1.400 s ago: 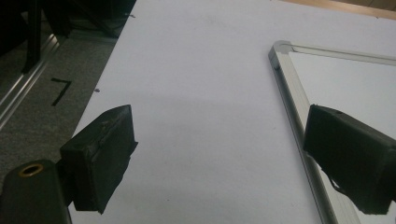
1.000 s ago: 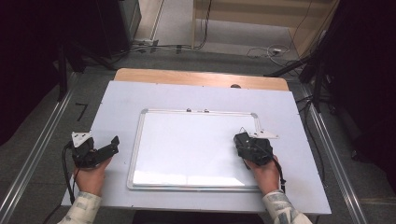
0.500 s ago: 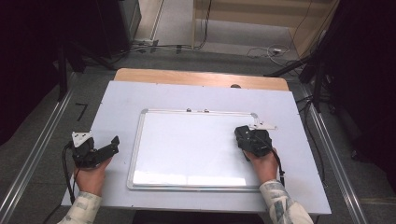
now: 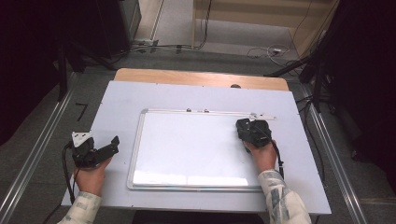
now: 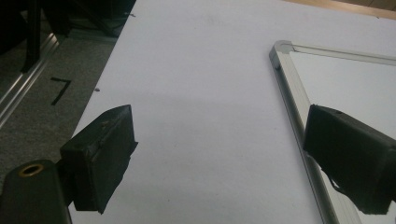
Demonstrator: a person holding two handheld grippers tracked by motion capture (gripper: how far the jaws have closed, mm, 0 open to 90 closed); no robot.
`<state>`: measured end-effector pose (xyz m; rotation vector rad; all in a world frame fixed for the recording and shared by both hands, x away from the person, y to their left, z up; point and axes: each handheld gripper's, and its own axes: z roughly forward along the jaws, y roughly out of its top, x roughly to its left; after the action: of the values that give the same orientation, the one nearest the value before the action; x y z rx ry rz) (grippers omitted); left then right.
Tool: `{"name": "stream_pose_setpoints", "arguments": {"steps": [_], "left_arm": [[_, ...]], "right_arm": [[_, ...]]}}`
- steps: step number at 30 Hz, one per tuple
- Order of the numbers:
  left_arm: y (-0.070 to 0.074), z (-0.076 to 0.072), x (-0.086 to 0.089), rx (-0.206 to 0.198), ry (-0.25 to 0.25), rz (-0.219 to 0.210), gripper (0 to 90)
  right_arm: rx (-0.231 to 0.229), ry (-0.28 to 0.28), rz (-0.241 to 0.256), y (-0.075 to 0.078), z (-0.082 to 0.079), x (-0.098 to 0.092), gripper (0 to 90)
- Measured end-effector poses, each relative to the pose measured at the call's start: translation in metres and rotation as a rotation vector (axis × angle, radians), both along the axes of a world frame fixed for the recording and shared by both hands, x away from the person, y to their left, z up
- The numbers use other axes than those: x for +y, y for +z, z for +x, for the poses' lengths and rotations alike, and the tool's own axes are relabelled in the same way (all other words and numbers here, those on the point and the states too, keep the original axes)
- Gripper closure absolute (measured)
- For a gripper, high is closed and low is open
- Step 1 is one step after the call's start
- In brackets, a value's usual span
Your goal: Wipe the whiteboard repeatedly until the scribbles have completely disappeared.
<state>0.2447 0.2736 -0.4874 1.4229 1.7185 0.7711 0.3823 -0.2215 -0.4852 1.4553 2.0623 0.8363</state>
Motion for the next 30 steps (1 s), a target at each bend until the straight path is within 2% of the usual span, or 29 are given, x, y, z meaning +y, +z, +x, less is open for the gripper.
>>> {"name": "stream_pose_setpoints", "arguments": {"steps": [9,15,20,30], "left_arm": [[-0.001,0.001,0.0,0.0,0.003,-0.001,9.9],[-0.001,0.001,0.001,0.001,0.003,-0.002,9.9],[-0.001,0.001,0.001,0.004,0.002,-0.002,9.9],[0.0,0.0,0.0,0.0,0.005,-0.003,9.9]], "right_arm": [[-0.002,-0.008,-0.002,0.001,0.018,-0.003,39.5],[-0.001,-0.011,-0.005,0.001,0.018,-0.002,39.4],[0.001,0.019,-0.007,0.0,0.007,-0.002,39.5],[-0.004,0.073,0.002,-0.001,-0.026,-0.003,39.4]]}}
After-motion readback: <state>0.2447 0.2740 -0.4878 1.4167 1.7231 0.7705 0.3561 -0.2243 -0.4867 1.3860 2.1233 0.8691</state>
